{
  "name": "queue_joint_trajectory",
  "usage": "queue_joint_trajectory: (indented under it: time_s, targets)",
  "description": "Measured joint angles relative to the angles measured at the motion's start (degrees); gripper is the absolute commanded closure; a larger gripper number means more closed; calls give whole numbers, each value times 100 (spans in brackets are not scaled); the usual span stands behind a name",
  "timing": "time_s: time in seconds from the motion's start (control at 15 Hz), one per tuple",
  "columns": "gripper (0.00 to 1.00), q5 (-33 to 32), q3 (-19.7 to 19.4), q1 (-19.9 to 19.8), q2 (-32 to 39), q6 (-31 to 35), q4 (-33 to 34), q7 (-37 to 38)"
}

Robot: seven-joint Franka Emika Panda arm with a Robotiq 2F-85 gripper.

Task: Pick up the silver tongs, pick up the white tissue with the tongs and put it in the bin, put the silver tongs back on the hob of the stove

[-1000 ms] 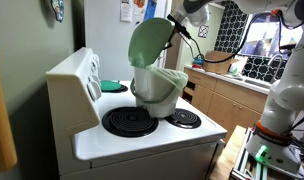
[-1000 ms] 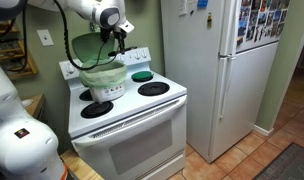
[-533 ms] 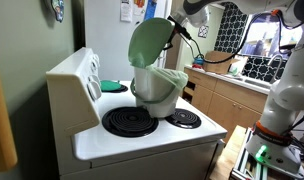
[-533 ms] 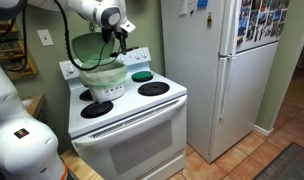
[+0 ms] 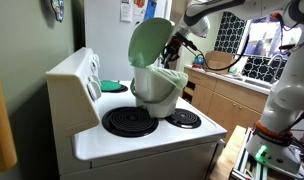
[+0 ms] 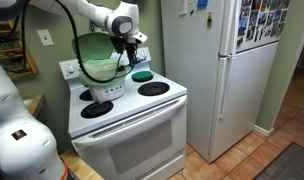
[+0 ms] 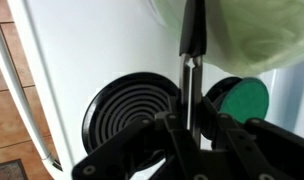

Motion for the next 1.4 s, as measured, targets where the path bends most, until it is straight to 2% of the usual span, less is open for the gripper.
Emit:
queue_joint_trajectory:
  time_s: [0.33, 0.4, 0.6, 0.67, 0.93, 1.4]
  targets:
    - [94, -443, -167, -175, 343, -221, -453, -459]
    - [75, -575, -203, -206, 446, -221, -491, -463]
    - [75, -594, -212, -218, 556, -200, -475, -465]
    - [94, -593, -201, -213, 543, -200, -450, -465]
    - [94, -581, -220, -224, 592, -200, -399, -469]
    - [94, -590, -402, -326, 1412, -200, -114, -626]
